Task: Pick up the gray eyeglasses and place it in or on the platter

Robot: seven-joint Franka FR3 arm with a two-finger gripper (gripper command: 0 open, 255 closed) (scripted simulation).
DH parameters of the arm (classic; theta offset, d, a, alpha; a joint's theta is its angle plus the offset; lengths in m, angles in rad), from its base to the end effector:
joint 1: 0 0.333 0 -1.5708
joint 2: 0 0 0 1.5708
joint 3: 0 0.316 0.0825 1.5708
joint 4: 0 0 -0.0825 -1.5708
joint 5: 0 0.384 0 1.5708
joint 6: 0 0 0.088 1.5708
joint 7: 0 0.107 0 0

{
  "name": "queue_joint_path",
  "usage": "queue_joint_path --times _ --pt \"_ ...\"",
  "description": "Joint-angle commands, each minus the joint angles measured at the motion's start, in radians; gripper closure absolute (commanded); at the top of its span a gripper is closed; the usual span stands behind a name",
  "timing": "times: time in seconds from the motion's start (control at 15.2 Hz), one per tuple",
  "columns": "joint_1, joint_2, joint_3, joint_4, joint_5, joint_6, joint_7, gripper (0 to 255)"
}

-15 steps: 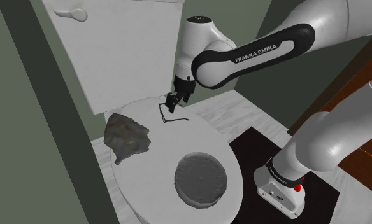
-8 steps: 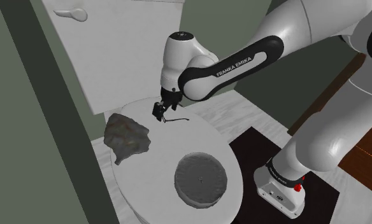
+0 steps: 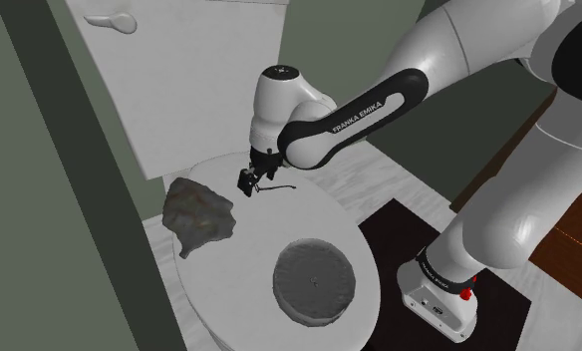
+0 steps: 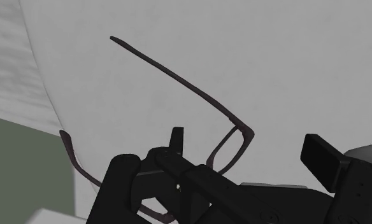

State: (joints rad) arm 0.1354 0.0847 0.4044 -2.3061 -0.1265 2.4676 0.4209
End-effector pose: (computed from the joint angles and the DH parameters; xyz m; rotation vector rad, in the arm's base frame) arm 0.4523 0.2710 0.3201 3.1154 0.3311 0.1543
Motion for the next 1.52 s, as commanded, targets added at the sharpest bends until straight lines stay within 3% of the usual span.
queue_joint_path --times 0.0,0.2,0.26,0.86,1.45 --pt "0.0 0.001 0.0 0.0 -0.001 0.002 0.001 0" --pt "0.0 0.001 0.0 0.0 -0.001 0.001 0.001 0" --pt "0.0 0.001 0.0 0.0 -0.001 0.001 0.001 255" --pt "0.0 0.001 0.0 0.0 -0.001 0.002 0.001 255" --pt "-0.004 -0.084 0.005 0.04 0.061 -0.115 -0.047 255"
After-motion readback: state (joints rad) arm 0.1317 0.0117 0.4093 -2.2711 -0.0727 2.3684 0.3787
